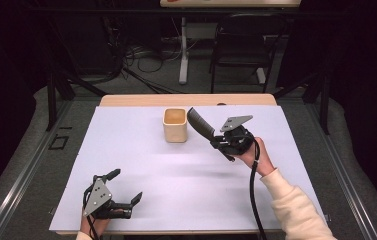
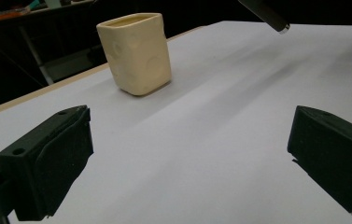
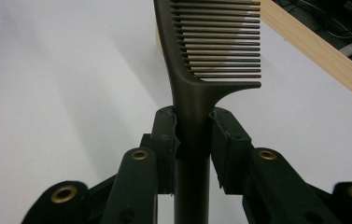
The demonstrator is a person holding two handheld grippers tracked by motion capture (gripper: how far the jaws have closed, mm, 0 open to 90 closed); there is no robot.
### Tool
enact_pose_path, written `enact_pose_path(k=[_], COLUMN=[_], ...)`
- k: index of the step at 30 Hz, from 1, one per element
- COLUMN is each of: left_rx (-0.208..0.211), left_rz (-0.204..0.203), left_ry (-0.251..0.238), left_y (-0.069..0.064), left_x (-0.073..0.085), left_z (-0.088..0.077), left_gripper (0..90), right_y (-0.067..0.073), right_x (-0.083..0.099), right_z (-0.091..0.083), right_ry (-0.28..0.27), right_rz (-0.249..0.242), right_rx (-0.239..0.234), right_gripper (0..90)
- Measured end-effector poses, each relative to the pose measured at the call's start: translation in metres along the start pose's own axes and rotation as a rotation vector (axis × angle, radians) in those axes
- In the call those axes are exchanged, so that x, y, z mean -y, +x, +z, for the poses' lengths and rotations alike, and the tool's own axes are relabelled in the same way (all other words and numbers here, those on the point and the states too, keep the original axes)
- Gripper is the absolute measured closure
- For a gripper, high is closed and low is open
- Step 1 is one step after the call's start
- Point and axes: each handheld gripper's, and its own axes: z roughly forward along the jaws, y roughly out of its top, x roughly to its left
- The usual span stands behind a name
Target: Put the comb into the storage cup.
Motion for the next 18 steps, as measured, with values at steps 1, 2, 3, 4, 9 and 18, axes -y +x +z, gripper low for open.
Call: enact_pose_path(k=[1, 2, 3, 4, 9, 18], left_rx=[-0.003, -0.003, -0.005, -0.003, -0.004, -0.002], left_rz=[-0.001, -0.001, 0.001, 0.0, 0.001, 0.0], left_ry=[-0.004, -0.004, -0.003, -0.002, -0.001, -0.005], left_y=[0.0, 0.0, 0.0, 0.0, 0.0, 0.001], left_x=[0.0, 0.0, 0.0, 0.0, -0.001, -0.001], left_z=[-0.001, -0.001, -0.001, -0.001, 0.0, -0.001], left_gripper=[0.3, 0.3, 0.3, 0.2, 0.2, 0.2], right_y=[-0.001, -0.001, -0.001, -0.001, -0.001, -0.002], right_x=[-0.001, -0.001, -0.001, -0.003, -0.006, -0.012], right_z=[0.002, 0.002, 0.002, 0.003, 0.004, 0.005], right_ry=[0.001, 0.001, 0.001, -0.002, -0.002, -0.005], right_rz=[-0.002, -0.002, 0.001, 0.007, 0.0, 0.0], right_rx=[-0.002, -0.002, 0.005, 0.005, 0.009, 0.027], right_gripper=[72.6, 72.6, 72.6, 72.6, 72.6, 72.6])
